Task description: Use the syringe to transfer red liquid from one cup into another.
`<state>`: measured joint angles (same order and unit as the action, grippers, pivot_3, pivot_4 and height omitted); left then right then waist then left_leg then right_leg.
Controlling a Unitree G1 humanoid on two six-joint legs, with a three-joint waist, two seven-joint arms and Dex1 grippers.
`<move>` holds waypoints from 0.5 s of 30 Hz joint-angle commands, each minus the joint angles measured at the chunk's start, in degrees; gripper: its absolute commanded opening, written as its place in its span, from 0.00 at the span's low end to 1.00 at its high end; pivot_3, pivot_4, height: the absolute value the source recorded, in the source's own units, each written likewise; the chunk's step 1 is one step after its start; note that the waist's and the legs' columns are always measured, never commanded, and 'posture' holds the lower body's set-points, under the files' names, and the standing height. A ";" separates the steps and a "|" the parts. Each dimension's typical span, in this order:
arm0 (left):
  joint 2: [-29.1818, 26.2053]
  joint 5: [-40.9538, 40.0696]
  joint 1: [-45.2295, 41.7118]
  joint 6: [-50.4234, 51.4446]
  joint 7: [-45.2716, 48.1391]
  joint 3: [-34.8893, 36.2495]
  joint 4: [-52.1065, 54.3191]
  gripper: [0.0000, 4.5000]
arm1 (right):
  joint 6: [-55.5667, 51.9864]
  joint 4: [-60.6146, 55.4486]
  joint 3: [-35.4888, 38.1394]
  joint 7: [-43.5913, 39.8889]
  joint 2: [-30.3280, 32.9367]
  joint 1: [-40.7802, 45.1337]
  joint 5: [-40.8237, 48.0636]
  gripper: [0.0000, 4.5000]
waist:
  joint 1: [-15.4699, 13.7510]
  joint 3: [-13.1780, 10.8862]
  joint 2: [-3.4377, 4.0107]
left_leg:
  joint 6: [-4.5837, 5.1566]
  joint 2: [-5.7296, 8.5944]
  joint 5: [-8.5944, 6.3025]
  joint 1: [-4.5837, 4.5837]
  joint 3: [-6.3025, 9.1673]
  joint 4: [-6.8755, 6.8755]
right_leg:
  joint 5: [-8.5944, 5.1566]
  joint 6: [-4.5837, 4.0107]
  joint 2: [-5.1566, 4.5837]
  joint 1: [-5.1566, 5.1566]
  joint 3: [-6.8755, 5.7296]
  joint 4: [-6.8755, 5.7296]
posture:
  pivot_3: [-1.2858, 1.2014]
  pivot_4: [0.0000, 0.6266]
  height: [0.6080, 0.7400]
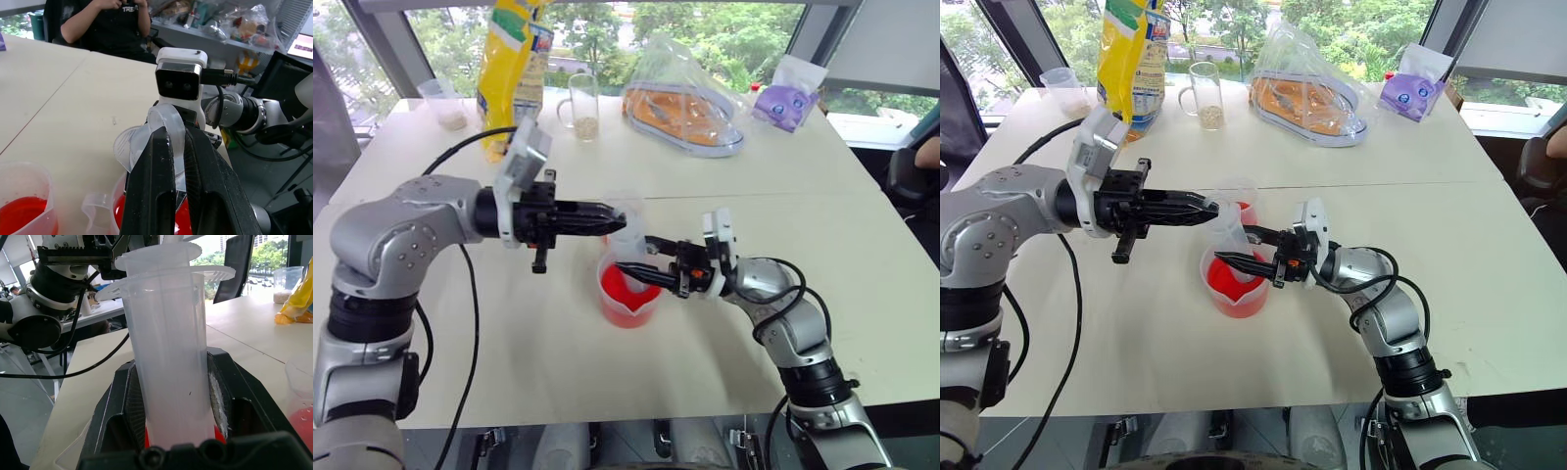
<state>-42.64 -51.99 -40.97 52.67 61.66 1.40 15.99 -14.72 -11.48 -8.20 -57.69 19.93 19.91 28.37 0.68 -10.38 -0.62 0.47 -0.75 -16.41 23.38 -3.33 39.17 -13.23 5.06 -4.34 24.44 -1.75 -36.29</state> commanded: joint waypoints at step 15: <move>-0.43 -2.07 -9.63 -0.67 -1.87 5.74 -5.77 0.01 | -0.67 1.32 -1.83 -3.27 1.55 1.04 1.24 0.31 | 0.01 -0.01 -0.01 | 0.00 0.01 0.00 0.01 0.02 0.01 | 0.00 0.00 0.00 0.00 0.00 0.00 | 0.52 0.24 1.00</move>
<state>-42.48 -53.76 -47.50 54.25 61.90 1.42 11.39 -14.67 -10.50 -7.57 -58.13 20.36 22.35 30.50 0.69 -10.39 -0.63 0.48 -0.74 -16.41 23.39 -3.31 39.18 -13.23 5.06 -4.34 24.44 -1.76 -36.30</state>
